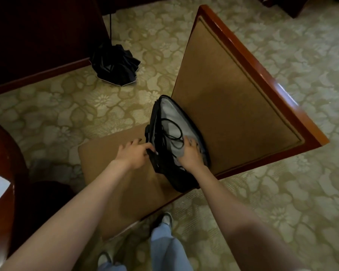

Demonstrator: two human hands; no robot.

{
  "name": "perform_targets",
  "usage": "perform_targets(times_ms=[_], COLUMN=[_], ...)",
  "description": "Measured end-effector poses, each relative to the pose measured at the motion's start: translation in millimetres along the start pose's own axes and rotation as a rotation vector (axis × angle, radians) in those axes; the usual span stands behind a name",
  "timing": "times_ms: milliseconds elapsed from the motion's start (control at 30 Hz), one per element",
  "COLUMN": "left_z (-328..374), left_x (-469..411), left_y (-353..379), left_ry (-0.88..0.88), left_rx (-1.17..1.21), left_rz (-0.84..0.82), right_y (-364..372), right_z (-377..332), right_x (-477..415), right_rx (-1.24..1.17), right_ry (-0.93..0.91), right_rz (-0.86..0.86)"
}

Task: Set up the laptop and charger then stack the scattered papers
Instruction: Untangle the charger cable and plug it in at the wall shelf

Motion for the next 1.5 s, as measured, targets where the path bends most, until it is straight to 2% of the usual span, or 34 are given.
perform_targets(times_ms=[267,467,667,767,933,1133,1267,1433,1500], left_z=[-17,-22,-20,-13,10,26,30,44,51], left_x=[-20,-33,-42,-42,-37,-26,-18,-10,-9], left_y=[18,32,35,35,27,14,5,-9,-30], left_ry=[-0.042,-0.053,-0.030,-0.010,0.031,0.029,0.007,0.021,0.052], left_rx=[0.298,0.409,0.464,0.501,0.525,0.485,0.522,0.658,0.730], left_rz=[-0.033,-0.069,-0.047,-0.048,-0.077,-0.118,-0.103,-0.070,0.028], right_y=[36,67,96,80,36,-26,-65,-121,-136], right_z=[-16,-15,-22,-27,-38,-42,-48,-73,-81], right_x=[-35,-61,-68,-62,-49,-32,-12,26,40], right_rx=[0.003,-0.101,-0.258,-0.307,-0.452,-0.510,-0.799,-0.933,-0.907], right_ry=[0.102,0.224,0.178,0.145,0.198,0.168,0.151,-0.019,-0.097], right_rz=[-0.211,-0.235,-0.319,-0.273,-0.229,-0.024,0.095,0.217,0.230])
Point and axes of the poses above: each hand's wrist, its own x-axis away from the middle knuckle, its own y-axis out of the palm, z = x × y, the point moved 10 cm from there along -x, towards the middle knuckle, and after that the axes turned 3 degrees about y, right-handed, at the moved point
